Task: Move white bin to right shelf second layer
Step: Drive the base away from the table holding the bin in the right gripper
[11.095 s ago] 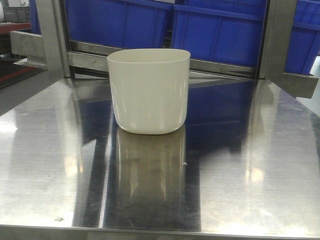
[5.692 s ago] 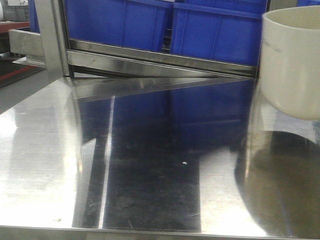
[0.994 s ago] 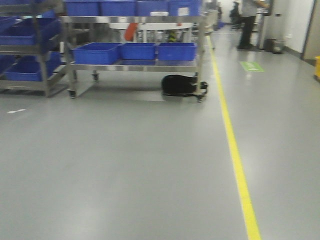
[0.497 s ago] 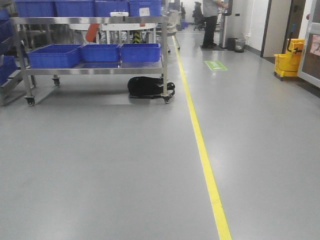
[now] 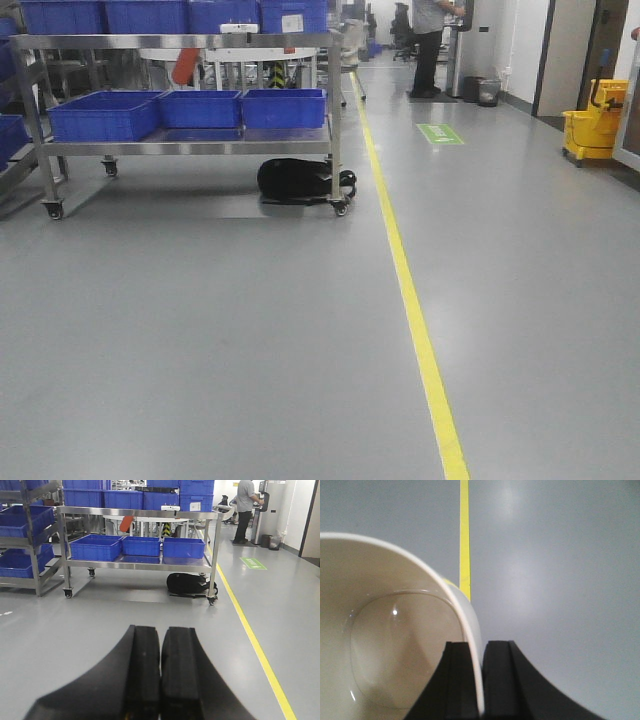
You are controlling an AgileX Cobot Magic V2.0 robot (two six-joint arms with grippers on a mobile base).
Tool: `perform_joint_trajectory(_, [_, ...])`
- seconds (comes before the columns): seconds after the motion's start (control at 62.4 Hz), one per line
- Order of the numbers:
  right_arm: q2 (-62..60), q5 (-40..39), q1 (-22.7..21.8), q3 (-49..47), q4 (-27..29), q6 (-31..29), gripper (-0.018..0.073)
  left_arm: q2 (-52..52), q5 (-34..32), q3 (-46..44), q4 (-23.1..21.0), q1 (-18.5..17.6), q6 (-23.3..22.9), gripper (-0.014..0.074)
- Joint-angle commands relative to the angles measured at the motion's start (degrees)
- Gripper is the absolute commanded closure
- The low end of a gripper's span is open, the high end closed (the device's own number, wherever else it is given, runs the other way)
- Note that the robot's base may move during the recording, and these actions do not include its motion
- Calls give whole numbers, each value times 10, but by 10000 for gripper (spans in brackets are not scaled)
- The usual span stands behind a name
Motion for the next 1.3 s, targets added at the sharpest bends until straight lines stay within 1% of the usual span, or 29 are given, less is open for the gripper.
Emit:
perform_joint_trajectory(0.0, [-1,-49,-3,-17,0,0,503,-9,-48,16,-3,-1,-3,512])
perform_joint_trajectory(1.283, [-1,-49,-3,-17,0,0,503,-9,-48,16,-3,-1,-3,512])
